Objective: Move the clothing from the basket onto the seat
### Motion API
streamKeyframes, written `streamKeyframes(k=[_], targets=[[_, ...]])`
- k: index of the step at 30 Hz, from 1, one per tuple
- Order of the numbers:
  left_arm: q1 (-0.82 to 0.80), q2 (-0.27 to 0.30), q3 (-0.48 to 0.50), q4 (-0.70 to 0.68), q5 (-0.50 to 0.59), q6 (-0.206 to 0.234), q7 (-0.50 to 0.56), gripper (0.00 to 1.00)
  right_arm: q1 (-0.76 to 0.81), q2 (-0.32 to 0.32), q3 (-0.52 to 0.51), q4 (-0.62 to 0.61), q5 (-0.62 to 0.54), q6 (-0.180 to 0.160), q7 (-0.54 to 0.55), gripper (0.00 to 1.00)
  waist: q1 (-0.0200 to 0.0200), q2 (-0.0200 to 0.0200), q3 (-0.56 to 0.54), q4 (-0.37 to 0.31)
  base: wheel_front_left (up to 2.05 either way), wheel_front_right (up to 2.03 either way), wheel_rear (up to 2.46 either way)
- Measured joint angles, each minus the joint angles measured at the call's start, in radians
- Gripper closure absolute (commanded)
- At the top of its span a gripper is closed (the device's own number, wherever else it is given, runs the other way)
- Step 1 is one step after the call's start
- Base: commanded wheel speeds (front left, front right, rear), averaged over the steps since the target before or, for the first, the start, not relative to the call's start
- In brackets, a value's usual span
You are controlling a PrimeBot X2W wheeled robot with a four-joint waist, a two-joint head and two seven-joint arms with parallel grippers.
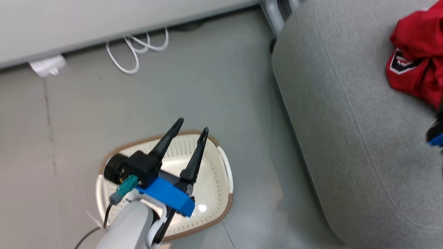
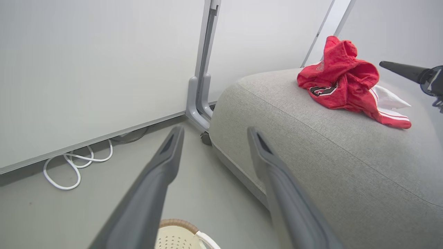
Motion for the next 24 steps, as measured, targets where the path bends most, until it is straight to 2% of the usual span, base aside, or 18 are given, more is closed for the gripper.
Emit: streamKeyframes(k=[6,9,12,24], targets=[[0.112,-0.02,0.075,0.008,-0.016,-0.007,-0.001,0.0,0.151,0.064,0.078,-0.142,-0.007,0.0,0.031,0.0,0.0,0.0,-0.127,0.038,0.0,0.0,0.0],[0.186,-0.031,0.124,0.012,-0.019,-0.009,-0.001,0.0,0.263,0.104,0.098,-0.264,-0.011,0.0,0.056,0.0,0.0,0.0,-0.2,0.07,0.0,0.0,0.0],[0.215,-0.037,0.146,0.011,-0.018,-0.009,-0.001,0.0,0.318,0.115,0.097,-0.323,-0.018,0.0,0.073,0.0,-0.0001,0.0,-0.228,0.092,0.0,0.0,0.0],[0.335,-0.059,0.265,-0.004,-0.016,-0.016,-0.001,0.0,0.62,0.254,0.098,-0.652,-0.054,0.0,0.177,0.0,0.0001,0.0,-0.341,0.218,0.0,0.0,0.0]])
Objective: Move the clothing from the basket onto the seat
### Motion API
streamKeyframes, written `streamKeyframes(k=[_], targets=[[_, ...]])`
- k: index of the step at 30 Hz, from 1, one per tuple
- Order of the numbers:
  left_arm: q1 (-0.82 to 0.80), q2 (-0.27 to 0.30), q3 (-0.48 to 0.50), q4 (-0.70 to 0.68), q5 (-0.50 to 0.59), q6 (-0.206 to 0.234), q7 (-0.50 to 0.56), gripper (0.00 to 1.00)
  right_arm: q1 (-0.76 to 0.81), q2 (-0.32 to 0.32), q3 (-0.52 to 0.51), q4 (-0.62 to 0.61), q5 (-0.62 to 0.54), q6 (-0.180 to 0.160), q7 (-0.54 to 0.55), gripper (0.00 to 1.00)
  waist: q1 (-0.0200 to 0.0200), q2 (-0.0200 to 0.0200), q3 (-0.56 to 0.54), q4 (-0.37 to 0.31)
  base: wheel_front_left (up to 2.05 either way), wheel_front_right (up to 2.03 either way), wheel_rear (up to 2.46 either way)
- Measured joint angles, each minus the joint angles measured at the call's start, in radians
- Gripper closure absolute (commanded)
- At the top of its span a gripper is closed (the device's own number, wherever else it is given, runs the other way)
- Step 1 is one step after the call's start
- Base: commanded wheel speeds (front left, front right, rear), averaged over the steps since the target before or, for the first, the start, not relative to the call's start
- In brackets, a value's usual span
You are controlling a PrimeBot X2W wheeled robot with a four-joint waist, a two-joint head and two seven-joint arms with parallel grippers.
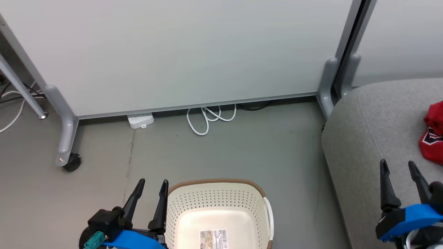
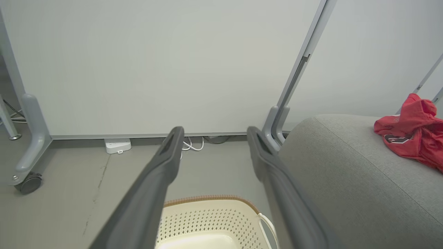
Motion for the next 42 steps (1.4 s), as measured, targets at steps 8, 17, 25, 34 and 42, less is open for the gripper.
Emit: streamKeyframes(k=[8,17,25,34,42], targets=[[0.018,-0.008,0.047,-0.005,0.011,-0.002,0.0,0.0,0.1,0.046,0.045,-0.091,-0.004,0.0,0.031,0.0,0.0001,0.0,-0.023,0.041,0.0,0.0,0.0],[0.021,-0.011,0.09,0.002,0.025,-0.003,0.0,0.0,0.118,0.053,0.114,-0.083,-0.008,0.0,0.029,0.0,0.0003,0.0,-0.018,0.035,0.0,0.0,0.0],[0.021,-0.013,0.095,0.011,0.03,-0.004,0.0,0.0,0.113,0.054,0.117,-0.065,0.009,0.0,0.016,0.0,0.0002,0.0,-0.019,0.033,0.0,0.0,0.0],[0.021,-0.014,0.093,0.019,0.032,-0.004,0.0,0.0,0.113,0.054,0.113,-0.053,0.018,0.0,0.01,0.0,0.0003,0.0,-0.022,0.038,0.0,0.0,0.0],[0.061,-0.02,0.092,0.077,0.028,-0.002,0.006,1.0,0.129,0.058,0.114,0.017,0.019,0.0,0.012,1.0,0.0003,0.0,-0.024,0.039,0.0,0.0,0.0]])
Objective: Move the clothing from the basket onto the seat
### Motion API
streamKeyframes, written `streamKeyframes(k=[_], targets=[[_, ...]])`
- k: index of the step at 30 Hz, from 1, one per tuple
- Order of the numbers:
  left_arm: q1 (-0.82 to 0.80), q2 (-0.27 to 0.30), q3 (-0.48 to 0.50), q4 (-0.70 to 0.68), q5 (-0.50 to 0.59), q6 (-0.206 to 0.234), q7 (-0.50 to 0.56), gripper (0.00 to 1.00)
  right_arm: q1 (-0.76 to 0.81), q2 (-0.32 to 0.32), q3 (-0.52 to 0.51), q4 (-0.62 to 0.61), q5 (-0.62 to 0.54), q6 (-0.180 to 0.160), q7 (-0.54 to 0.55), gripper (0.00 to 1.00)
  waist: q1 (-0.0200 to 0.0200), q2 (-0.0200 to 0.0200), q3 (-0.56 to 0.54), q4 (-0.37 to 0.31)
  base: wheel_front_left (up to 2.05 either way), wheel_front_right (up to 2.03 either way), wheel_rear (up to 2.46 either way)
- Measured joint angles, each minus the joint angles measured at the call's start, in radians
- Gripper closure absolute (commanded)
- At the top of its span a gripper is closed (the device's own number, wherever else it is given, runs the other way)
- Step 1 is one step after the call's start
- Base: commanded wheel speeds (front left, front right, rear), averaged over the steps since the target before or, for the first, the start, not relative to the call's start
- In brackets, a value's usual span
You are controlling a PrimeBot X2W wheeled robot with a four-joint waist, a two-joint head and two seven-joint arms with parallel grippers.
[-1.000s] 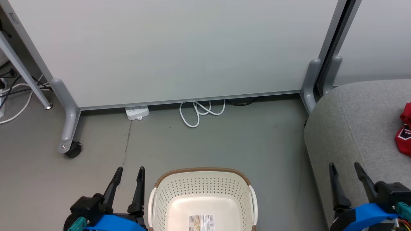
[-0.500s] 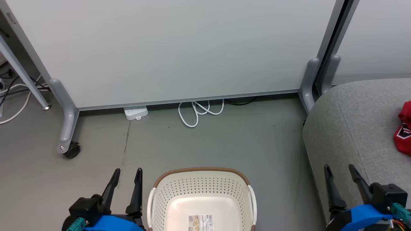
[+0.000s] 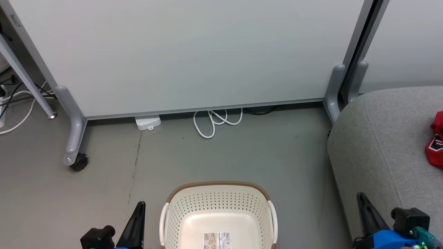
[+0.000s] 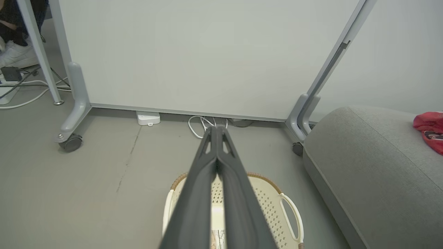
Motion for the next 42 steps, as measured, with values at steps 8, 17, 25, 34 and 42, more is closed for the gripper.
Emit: streamKeyframes(k=[8,17,25,34,42], targets=[[0.025,-0.002,0.005,0.027,-0.072,0.0,0.02,1.0,0.003,0.002,-0.001,0.048,0.079,0.0,0.012,1.0,0.0,0.0,-0.001,-0.002,0.0,0.0,0.0],[0.025,0.0,0.03,0.005,-0.228,0.0,0.058,1.0,-0.005,0.002,-0.001,0.057,0.259,0.0,0.017,1.0,0.0,0.0,-0.002,-0.007,0.0,0.0,0.0],[0.023,0.002,0.049,-0.015,-0.353,0.0,0.09,1.0,-0.022,0.002,-0.001,0.065,0.4,0.0,0.023,1.0,0.0,0.0,-0.003,-0.011,0.0,0.0,0.0],[0.02,0.004,0.069,-0.034,-0.466,0.0,0.118,1.0,-0.04,0.002,-0.002,0.073,0.531,0.0,0.031,1.0,0.0,0.0,-0.004,-0.015,0.0,0.0,0.0],[0.015,0.006,0.087,-0.051,-0.57,0.0,0.147,1.0,-0.055,0.002,-0.002,0.08,0.651,0.0,0.037,1.0,0.0,0.0,-0.005,-0.019,0.0,0.0,0.0]])
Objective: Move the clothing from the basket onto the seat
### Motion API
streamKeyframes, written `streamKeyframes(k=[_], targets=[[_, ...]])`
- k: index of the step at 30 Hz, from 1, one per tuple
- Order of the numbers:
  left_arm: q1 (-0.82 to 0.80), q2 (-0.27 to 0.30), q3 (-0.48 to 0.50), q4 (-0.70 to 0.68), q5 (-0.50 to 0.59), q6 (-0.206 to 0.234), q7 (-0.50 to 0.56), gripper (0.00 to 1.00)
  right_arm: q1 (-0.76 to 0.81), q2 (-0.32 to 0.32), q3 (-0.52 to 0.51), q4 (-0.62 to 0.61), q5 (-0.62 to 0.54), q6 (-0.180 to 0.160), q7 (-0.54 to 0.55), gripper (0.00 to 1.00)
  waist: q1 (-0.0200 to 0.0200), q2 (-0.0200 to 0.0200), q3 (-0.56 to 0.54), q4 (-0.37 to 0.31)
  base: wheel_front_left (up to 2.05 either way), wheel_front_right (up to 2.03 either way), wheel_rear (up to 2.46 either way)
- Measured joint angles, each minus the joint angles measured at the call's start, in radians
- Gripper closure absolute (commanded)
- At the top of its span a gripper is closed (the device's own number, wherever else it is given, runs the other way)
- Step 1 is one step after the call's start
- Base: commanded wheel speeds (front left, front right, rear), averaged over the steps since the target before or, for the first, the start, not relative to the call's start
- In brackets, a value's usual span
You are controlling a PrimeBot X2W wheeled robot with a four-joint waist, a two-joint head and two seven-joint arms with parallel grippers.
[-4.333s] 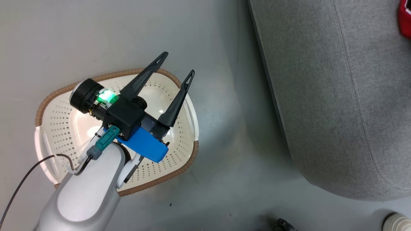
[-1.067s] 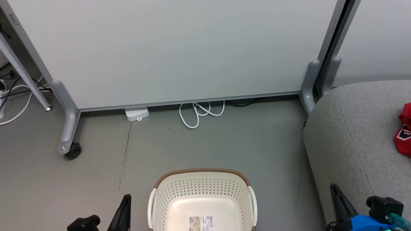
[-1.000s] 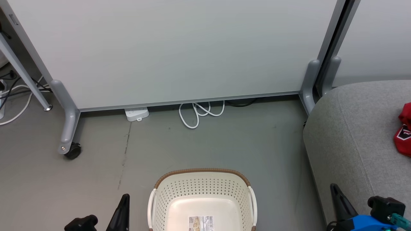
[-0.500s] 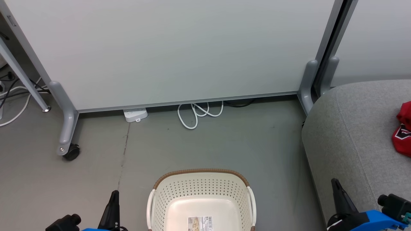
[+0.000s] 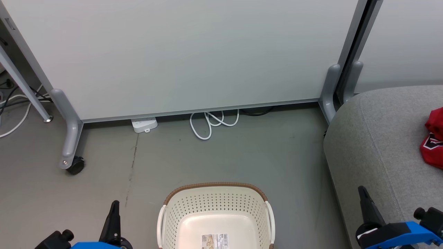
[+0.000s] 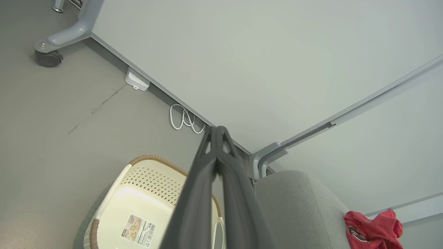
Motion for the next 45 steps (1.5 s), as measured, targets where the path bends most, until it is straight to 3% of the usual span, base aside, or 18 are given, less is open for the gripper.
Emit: streamKeyframes(k=[45], targets=[[-0.024,0.003,0.087,-0.074,-0.447,0.0,0.126,1.0,-0.069,-0.001,-0.003,0.031,0.528,0.0,0.027,1.0,0.0,0.0,-0.006,-0.022,0.0,0.0,0.0]])
